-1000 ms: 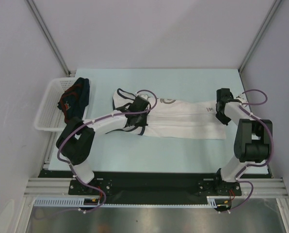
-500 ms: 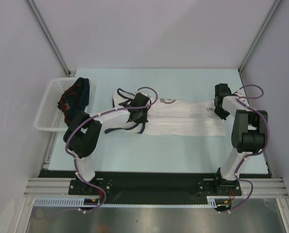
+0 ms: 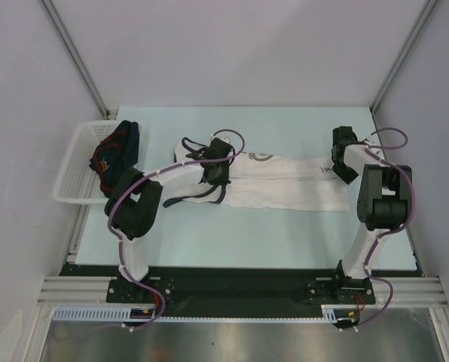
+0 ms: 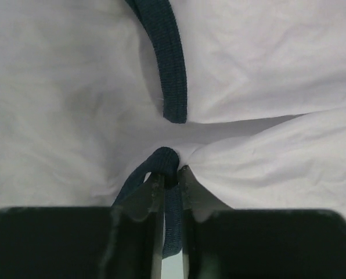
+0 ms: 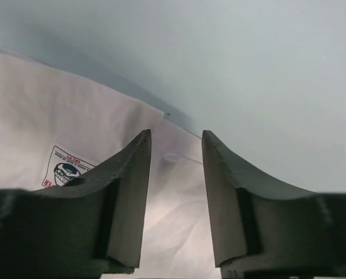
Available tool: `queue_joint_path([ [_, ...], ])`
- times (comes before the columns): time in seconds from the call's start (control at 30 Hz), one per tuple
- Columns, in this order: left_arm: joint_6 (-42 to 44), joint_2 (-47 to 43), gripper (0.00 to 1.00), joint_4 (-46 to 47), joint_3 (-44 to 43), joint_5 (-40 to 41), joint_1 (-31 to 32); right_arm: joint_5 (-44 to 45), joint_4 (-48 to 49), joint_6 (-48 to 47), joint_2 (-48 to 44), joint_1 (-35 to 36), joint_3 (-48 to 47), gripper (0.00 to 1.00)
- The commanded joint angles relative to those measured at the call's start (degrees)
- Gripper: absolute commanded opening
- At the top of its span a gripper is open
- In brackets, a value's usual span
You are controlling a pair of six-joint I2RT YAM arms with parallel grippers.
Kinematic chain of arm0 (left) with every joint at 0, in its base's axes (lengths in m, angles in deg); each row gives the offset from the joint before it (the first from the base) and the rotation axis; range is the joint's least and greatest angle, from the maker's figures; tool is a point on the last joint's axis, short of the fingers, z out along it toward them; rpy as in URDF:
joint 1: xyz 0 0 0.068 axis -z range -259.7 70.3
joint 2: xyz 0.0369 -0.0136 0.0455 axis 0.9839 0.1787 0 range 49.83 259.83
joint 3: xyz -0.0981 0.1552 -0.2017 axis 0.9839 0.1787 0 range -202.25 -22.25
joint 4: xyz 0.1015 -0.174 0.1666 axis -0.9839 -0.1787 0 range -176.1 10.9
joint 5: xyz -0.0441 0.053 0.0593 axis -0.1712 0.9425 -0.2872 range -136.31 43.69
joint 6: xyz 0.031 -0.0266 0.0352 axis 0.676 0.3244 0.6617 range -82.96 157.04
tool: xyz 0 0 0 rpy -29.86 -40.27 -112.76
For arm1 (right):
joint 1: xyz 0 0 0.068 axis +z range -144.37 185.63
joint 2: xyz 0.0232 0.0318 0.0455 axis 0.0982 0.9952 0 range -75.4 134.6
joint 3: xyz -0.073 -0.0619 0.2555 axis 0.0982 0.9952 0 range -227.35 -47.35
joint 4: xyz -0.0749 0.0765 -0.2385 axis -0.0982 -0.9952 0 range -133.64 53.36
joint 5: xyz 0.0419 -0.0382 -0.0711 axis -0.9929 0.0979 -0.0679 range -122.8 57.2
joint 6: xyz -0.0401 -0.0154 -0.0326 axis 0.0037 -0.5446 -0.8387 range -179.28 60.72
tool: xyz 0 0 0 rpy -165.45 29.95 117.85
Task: Fold and stack the tank tops
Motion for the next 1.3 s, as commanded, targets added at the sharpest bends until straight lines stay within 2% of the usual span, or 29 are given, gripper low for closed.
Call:
queue_joint_path([
  [0.0,1.49,0.09,0.19,-1.02,-1.60,0.59,-1.14,4.55,0.03,0.03,-0.57,-0.49,-1.41,0.46],
  [0.07,1.49,-0.79,0.25,-1.20,-1.33,1.12,-1.06,4.46,0.91,-0.24,-1.45,-0.49,-0.62,0.47],
  [0.2,1.58,-2.19,0.49,-2.16,-1.33,2.70,-1.23,4.72,1.44,-0.59,-3.65,-0.57,0.00,0.47],
  [0.3,1.75,-3.77,0.62,-2.78,-1.33,3.67,-1.23,5.43,1.70,-0.76,-5.85,-0.57,0.61,0.47],
  [0.33,1.75,-4.73,0.64,-2.87,-1.25,3.93,-1.23,5.78,1.62,-0.68,-6.38,-0.66,0.87,0.48],
  [0.5,2.11,-7.82,0.67,-3.05,-1.16,5.25,-1.23,4.12,4.95,-1.11,-11.82,-1.89,4.03,0.54],
  [0.63,2.19,-7.74,0.67,-2.52,-3.61,3.85,-1.50,-9.02,13.38,-5.41,-14.90,-4.43,8.16,0.47],
  [0.73,2.02,-5.98,0.66,-2.34,-6.15,2.18,-2.20,-14.24,19.27,-8.05,-15.44,-4.97,10.54,0.45],
  [0.93,1.93,-1.07,0.65,-2.17,-10.29,-0.02,-3.60,-16.10,17.88,-7.79,-10.61,-5.32,7.38,0.47],
  [1.27,1.49,4.57,0.65,-0.67,-12.14,-4.59,-4.22,-16.63,18.57,-6.04,-5.33,-5.58,6.94,0.45],
])
